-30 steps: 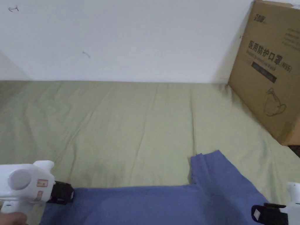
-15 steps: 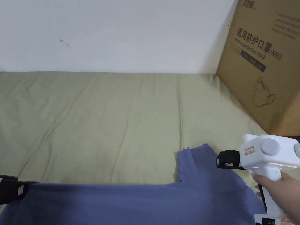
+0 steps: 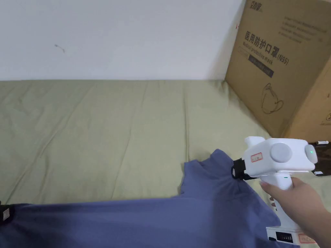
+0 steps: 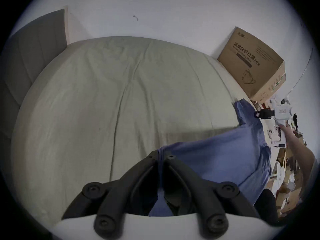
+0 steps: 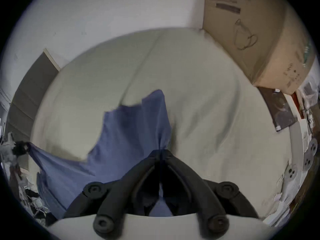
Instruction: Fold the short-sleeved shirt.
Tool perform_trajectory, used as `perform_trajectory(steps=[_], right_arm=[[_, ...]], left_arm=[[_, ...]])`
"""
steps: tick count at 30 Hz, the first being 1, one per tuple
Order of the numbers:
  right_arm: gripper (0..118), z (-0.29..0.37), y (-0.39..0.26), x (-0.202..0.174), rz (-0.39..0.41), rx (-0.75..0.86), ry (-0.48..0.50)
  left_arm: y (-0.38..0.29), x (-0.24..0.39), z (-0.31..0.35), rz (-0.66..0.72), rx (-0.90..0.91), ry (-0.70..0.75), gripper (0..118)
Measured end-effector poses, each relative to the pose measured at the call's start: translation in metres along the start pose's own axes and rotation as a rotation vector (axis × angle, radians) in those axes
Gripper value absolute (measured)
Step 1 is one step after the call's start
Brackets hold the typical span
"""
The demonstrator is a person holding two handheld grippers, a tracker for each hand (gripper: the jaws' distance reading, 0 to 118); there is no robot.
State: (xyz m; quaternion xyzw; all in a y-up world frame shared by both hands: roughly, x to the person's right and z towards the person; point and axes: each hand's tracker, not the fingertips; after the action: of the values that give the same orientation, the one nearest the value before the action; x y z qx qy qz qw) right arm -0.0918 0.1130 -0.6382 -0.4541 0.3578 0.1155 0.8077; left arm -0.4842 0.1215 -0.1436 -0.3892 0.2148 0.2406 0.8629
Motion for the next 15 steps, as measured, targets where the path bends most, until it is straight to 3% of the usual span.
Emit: perform_trajectory(steps=[8, 15], right_arm=[[0, 0.144, -0.060, 0.030, -0.117, 0.121, 0.102], [0, 0.208, -0.169, 0.034, -0.149, 0.087, 0.126]], left_arm=[[-0.021, 0.009, 0.071, -0.020, 0.066, -0.041, 3], [-0.084, 0.024, 0.113, -0.066, 0.037, -0.044, 3]])
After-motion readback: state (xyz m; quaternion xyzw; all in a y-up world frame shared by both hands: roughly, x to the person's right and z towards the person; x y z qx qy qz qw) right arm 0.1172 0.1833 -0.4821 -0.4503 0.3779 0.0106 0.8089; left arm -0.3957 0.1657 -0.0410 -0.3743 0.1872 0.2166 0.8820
